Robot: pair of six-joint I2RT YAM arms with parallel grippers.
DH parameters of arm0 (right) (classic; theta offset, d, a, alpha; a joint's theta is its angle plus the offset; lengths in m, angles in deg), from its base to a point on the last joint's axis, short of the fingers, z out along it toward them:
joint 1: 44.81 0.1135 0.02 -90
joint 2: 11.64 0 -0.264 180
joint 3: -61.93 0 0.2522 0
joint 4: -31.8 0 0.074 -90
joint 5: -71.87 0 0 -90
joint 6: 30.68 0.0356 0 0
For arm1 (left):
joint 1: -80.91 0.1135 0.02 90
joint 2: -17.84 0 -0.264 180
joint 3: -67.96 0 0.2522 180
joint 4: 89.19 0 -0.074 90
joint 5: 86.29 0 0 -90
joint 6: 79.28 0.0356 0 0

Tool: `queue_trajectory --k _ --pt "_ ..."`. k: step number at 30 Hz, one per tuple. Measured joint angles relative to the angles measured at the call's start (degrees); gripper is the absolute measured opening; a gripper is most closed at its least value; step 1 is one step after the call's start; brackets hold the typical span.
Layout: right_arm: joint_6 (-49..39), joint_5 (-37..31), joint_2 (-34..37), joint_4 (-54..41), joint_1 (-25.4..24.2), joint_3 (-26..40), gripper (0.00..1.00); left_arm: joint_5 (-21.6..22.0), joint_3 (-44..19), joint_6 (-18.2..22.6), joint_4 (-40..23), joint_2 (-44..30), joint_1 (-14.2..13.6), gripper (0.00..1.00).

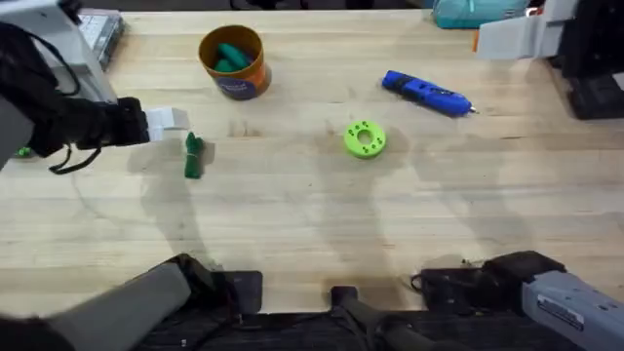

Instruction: Pick up the gripper from the table and insert it into the empty holder that is missing its gripper. Then pick up a screw, insert it into the mounting hole, and use the screwdriver to tighten it. Finally, clean up the table by picking up the vegetable and placing it into the bucket.

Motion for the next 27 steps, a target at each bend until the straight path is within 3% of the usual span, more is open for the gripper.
queue_trajectory --k 9,18,27 --pt "-0.22 0.0 0.02 0.02 0.0 0.0 0.996 0.32 0.0 0.09 3.24 -7.25 -0.44 0.987" --pt "-0.22 0.0 0.02 -0.18 0.0 0.0 0.996 9.49 0.0 -1.96 5.35 -10.96 -10.57 0.987" --pt "-0.22 0.0 0.0 -0.27 0.0 0.0 0.996 11.12 0.0 -2.93 6.09 -11.9 -10.88 0.986"
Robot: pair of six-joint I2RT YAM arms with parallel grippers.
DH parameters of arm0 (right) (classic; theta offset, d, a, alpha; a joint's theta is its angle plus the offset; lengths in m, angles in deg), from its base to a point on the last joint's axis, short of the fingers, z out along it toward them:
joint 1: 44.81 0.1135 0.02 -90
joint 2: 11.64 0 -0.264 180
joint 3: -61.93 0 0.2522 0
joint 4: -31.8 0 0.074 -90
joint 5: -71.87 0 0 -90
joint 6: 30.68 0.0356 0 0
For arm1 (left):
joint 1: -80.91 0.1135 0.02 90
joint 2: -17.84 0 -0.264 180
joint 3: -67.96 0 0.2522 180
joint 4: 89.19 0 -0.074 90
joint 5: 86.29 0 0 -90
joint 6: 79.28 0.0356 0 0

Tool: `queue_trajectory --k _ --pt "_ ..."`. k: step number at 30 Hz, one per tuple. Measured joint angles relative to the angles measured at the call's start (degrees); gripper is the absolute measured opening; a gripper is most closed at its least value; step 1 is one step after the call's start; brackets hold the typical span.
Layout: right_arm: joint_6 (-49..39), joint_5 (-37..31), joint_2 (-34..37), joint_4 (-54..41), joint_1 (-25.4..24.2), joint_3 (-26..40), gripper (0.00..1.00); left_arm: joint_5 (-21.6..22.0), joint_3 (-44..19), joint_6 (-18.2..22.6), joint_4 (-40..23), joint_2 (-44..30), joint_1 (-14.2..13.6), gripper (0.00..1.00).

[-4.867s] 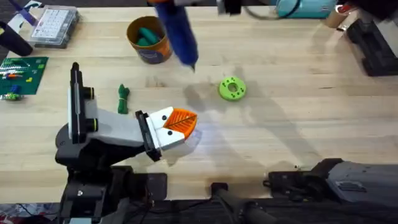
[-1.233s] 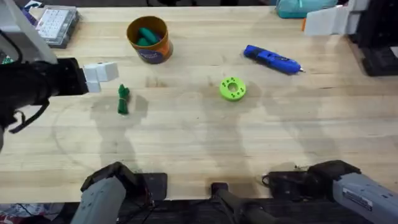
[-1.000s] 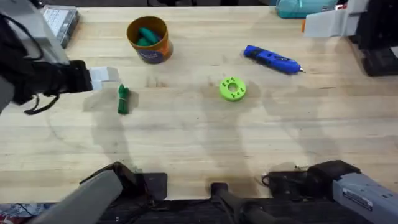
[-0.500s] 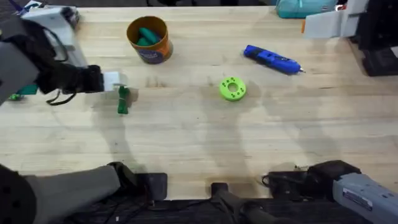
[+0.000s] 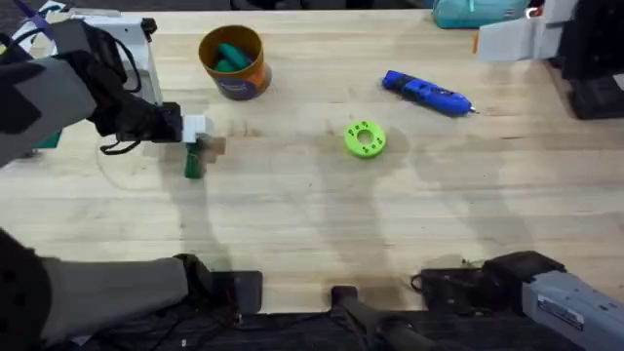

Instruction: Pick up the gripper from the table and insert it into the empty holder that is missing its gripper. Then pick up a screw, insert it into the mounting hole, and use the screwdriver to tighten it. Finally, clean up the table by picking up the vegetable and placing it into the bucket.

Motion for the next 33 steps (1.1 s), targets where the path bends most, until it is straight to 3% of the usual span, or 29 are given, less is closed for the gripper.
queue_trajectory --k 8,33 --pt "0.0 0.0 0.0 -0.04 0.0 0.0 0.996 0.07 -0.04 -0.2 -5.1 -2.7 0.0 0.987" --pt "0.0 0.0 0.0 -0.04 0.0 0.0 0.996 0.46 -0.15 -0.42 -6.36 -2.66 -0.39 0.987"
